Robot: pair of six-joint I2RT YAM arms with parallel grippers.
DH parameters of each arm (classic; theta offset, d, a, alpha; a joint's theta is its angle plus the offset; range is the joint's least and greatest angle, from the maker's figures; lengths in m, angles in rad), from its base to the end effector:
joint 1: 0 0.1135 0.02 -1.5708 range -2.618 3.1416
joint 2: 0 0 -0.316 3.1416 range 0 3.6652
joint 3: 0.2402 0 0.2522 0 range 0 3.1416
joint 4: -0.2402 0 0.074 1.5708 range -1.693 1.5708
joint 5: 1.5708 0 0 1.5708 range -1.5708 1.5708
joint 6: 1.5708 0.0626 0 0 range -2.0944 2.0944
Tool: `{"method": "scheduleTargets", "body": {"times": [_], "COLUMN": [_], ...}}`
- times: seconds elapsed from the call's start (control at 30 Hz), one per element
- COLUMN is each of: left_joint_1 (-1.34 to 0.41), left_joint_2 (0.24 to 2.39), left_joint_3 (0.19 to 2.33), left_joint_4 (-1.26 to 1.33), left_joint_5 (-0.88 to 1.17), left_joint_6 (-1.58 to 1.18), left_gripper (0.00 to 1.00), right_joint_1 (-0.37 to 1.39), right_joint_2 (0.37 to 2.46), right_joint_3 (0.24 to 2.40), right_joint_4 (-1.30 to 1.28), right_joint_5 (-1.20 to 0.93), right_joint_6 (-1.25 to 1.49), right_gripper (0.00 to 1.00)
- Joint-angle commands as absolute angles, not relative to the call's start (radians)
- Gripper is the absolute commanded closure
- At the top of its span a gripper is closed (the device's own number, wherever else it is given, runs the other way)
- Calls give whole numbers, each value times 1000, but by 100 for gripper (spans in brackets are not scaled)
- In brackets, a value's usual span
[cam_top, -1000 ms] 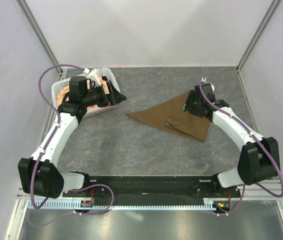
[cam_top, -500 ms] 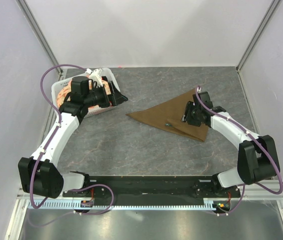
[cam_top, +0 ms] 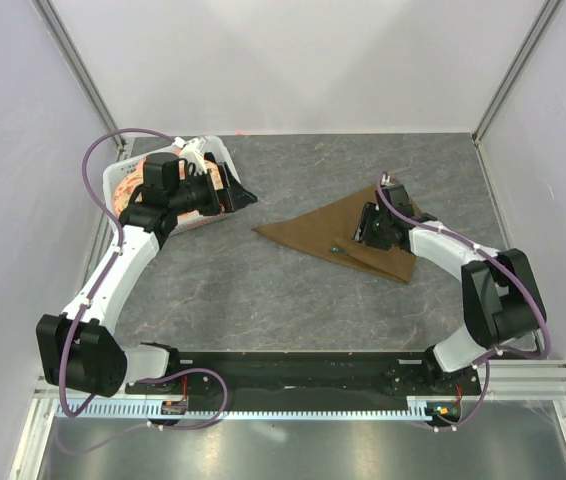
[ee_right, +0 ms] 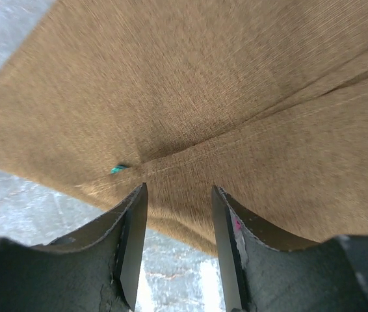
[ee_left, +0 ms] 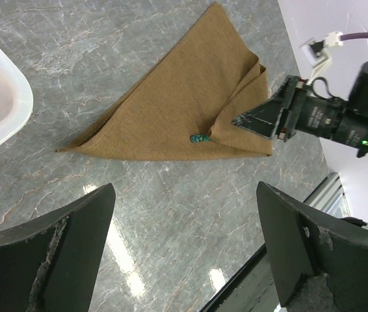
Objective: Fold the napkin, place the utensils inside, and roll it up
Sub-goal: Fold the napkin
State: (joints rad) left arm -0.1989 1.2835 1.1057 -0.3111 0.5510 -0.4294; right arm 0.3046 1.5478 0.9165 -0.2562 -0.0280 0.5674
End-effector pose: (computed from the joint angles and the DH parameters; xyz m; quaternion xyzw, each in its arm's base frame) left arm 0.2823 -0.0903 0.3725 0.0443 0.8355 -0.3749 0.3992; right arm 0.3163 0.1013 0.2274 0.1188 0.9346 0.1534 0.2981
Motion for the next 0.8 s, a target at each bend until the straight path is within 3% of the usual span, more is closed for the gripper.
{"method": "scheduleTargets", "body": {"times": [0.0,0.77], "left_joint_1": [-206,-213], "left_joint_2": [1289,1290], "left_joint_3": [1098,1100], "left_joint_4": [-281,-281], "left_joint_5": [543,551], "left_joint_6": [-433,-434], "left_gripper": [4,4], "right_joint_1": [339,489], "right_joint_2": [1597,1605], "right_joint_3": [922,887], "right_joint_4": [-216,-216], "right_joint_5": [-26,-6], "right_joint_6": [567,660], "right_gripper": [49,51]}}
